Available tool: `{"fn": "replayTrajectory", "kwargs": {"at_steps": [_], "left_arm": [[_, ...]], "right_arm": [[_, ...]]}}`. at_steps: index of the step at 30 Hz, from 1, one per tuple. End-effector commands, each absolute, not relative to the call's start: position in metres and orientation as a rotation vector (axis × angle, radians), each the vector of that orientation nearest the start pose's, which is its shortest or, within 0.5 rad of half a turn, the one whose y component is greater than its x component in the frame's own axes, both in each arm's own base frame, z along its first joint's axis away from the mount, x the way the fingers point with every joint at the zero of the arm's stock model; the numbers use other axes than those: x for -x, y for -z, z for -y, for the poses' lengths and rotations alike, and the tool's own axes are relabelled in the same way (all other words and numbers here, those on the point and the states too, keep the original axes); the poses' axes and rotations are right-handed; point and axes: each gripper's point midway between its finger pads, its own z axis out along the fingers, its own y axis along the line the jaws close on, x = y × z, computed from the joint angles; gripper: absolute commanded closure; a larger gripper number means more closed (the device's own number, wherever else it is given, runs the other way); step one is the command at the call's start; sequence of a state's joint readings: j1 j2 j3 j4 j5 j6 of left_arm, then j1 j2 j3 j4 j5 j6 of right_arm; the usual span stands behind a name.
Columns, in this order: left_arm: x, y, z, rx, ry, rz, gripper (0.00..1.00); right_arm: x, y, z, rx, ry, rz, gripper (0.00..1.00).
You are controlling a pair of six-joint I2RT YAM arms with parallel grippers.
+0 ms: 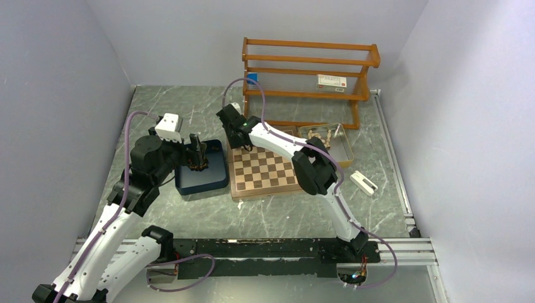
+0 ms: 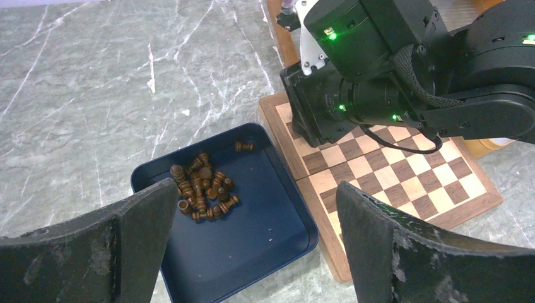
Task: Set up the chess pieces on the board
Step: Place the chess piece on the chessboard, then pick up the chess piece from the storage box.
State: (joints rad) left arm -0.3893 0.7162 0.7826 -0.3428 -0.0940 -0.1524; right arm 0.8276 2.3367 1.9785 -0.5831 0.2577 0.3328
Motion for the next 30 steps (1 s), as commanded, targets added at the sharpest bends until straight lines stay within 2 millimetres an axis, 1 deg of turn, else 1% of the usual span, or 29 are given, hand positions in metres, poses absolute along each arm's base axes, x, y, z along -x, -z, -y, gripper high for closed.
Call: {"fn": "replayTrajectory", "kwargs": {"at_steps": [1, 6, 10, 13, 16, 19, 20, 21, 23, 25, 28, 30], "left_arm": [[-0.271, -0.268, 0.102, -0.165, 0.295, -1.812, 0.00], [-0.271, -0.268, 0.102, -0.167, 0.295, -1.812, 0.00], [-0.271, -0.268, 0.102, -0.168, 0.298, -1.812, 0.00], [-0.271, -0.268, 0.102, -0.167, 0.297, -1.812, 0.00], [-0.271, -0.268, 0.101, -0.164, 0.293, -1.812, 0.00], [-0.271, -0.268, 0.100, -0.162, 0.290, -1.812, 0.00], [-0.271, -0.268, 0.101, -0.163, 0.292, -1.812, 0.00], [-0.271, -0.268, 0.101, -0.164, 0.293, -1.811, 0.00], [-0.271, -0.268, 0.102, -0.166, 0.295, -1.811, 0.00], [-0.271, -0.269, 0.101, -0.165, 0.294, -1.810, 0.00], [-0.271, -0.268, 0.102, -0.168, 0.297, -1.811, 0.00], [-0.271, -0.267, 0.103, -0.170, 0.299, -1.813, 0.00]], "right_arm": [[-0.406, -0.079, -0.392, 0.477, -0.197, -2.406, 0.65], [-0.397, -0.111, -0.377, 0.480, -0.208, -2.379, 0.64], [-0.398, -0.146, -0.356, 0.470, -0.223, -2.325, 0.63], [-0.406, -0.167, -0.332, 0.424, -0.221, -2.287, 0.63], [-0.417, -0.180, -0.299, 0.367, -0.191, -2.265, 0.63], [-0.430, -0.184, -0.259, 0.295, -0.123, -2.252, 0.65], [-0.435, -0.185, -0.244, 0.266, -0.095, -2.249, 0.66], [-0.440, -0.185, -0.225, 0.223, -0.064, -2.249, 0.67], [-0.446, -0.183, -0.196, 0.150, -0.041, -2.247, 0.69], [-0.450, -0.178, -0.168, 0.069, -0.042, -2.251, 0.69], [-0.455, -0.164, -0.126, -0.025, -0.001, -2.262, 0.70], [-0.456, -0.152, -0.104, -0.072, 0.019, -2.282, 0.69]]}}
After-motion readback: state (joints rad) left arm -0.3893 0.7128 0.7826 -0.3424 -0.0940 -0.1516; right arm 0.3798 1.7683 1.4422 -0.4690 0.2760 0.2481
